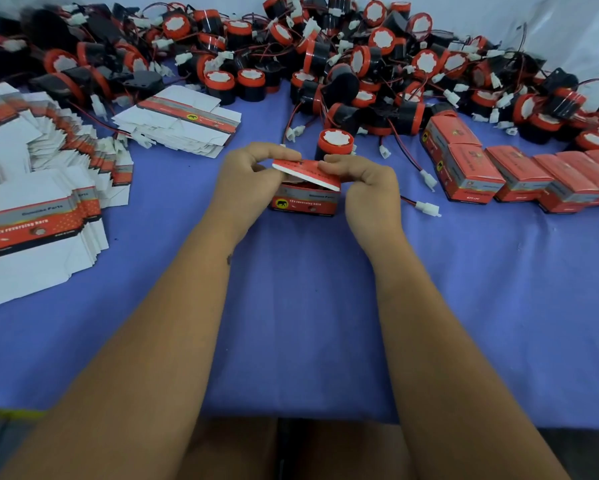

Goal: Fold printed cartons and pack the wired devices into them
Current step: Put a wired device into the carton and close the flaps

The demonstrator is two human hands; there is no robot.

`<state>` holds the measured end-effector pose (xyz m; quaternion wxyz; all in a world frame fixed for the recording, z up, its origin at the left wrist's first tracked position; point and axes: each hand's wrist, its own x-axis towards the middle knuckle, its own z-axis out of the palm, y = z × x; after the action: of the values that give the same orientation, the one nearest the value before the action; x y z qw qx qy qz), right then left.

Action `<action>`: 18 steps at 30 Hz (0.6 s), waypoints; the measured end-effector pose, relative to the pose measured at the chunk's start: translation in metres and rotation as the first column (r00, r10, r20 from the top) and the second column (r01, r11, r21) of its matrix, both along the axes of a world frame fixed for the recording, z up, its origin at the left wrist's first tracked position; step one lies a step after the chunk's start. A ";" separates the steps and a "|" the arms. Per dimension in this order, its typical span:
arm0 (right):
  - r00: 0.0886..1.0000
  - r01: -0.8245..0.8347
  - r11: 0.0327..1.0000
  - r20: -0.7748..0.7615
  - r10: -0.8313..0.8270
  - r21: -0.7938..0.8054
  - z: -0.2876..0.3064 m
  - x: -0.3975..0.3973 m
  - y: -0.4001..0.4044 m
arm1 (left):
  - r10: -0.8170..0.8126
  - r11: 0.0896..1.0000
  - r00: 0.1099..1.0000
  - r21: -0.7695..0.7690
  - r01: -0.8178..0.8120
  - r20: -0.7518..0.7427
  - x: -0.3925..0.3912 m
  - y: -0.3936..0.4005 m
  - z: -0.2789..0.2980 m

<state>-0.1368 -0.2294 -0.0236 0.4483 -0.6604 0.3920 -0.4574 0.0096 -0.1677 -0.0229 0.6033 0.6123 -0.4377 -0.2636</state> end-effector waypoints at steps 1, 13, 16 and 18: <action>1.000 0.005 0.999 0.023 -0.006 0.035 0.001 0.001 0.000 | -0.032 0.999 0.997 0.021 0.034 -0.073 0.001 0.002 0.003; 0.964 -0.228 0.970 -0.123 0.237 0.080 0.000 -0.013 0.002 | 0.138 0.990 0.985 -0.008 -0.138 0.108 0.004 -0.002 -0.006; 0.955 -0.235 0.972 -0.181 0.236 0.028 0.000 -0.012 0.003 | 0.099 0.995 0.984 0.000 -0.100 0.151 0.004 -0.002 -0.007; 0.955 -0.243 0.969 -0.165 0.246 0.043 0.000 -0.013 0.002 | 0.001 0.999 0.995 0.034 -0.005 0.101 0.003 -0.002 -0.007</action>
<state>-0.1495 -0.2278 -0.0238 0.4738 -0.7352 0.3491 -0.3364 0.0128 -0.1699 -0.0302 0.5704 0.6357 -0.4622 -0.2387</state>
